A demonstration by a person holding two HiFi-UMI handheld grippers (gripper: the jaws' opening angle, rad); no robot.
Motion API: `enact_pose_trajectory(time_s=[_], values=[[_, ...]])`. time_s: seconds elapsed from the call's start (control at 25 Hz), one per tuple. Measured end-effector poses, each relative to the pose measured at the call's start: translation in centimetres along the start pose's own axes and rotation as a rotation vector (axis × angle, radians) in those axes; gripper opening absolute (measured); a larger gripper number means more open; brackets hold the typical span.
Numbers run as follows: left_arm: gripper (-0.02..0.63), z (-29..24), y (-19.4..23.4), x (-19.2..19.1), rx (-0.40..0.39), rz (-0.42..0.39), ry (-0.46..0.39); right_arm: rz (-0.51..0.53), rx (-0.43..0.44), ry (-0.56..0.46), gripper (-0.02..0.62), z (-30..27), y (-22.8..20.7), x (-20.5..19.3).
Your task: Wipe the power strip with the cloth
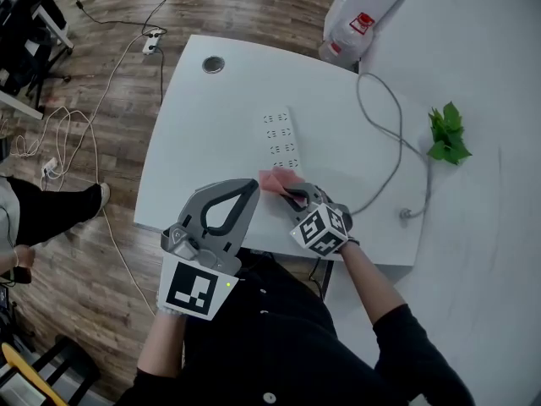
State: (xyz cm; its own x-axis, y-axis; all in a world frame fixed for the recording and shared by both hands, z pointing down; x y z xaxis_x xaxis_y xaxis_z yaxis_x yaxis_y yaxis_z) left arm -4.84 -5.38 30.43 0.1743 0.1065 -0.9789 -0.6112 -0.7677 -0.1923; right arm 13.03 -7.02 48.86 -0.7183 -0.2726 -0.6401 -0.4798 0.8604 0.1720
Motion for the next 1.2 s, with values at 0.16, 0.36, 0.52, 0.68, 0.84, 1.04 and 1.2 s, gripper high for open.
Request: enact_pose_trajectory(time_s=[0.16, 0.36, 0.52, 0.68, 0.84, 1.04, 1.2], values=[[0.014, -0.1, 0.0, 0.2, -0.004, -0.006, -0.003, -0.074, -0.058, -0.022, 0.051, 0.9, -0.4, 0.1], [0.014, -0.4, 0.2, 0.3, -0.017, -0.004, -0.009, -0.222, -0.167, -0.105, 0.052, 3.0, -1.5, 1.2], [0.013, -1.0, 0.0, 0.6, -0.037, -0.014, -0.013, -0.305, -0.258, -0.167, 0.052, 5.4, -2.1, 2.0], [0.014, -1.9, -0.1, 1.1, -0.050, -0.029, -0.019, -0.328, -0.338, -0.225, 0.051, 8.0, -2.9, 2.7], [0.014, -2.7, -0.3, 1.2, -0.060, -0.034, -0.020, -0.326, -0.407, -0.270, 0.052, 10.7, -3.1, 3.2], [0.014, -2.4, 0.1, 1.5, -0.082, -0.049, -0.024, -0.328, -0.476, -0.309, 0.051, 13.4, -2.3, 4.9], [0.014, -2.0, 0.6, 1.6, -0.084, -0.047, -0.014, -0.344, -0.494, -0.332, 0.051, 14.7, -2.0, 6.4]])
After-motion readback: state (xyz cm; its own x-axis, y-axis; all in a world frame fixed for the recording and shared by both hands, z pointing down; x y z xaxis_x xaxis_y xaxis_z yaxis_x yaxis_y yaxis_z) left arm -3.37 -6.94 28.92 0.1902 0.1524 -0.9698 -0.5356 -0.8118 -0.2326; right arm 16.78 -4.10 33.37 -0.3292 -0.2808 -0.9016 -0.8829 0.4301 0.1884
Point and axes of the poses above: the fingertips, and each gripper's own axes: z backward along the fingers, y to its left, x out of its top, the point moved 9 cm from there along z, backward along the fingers, and after that the axes turned 2 degrees about -y, right-handed, at the moved point
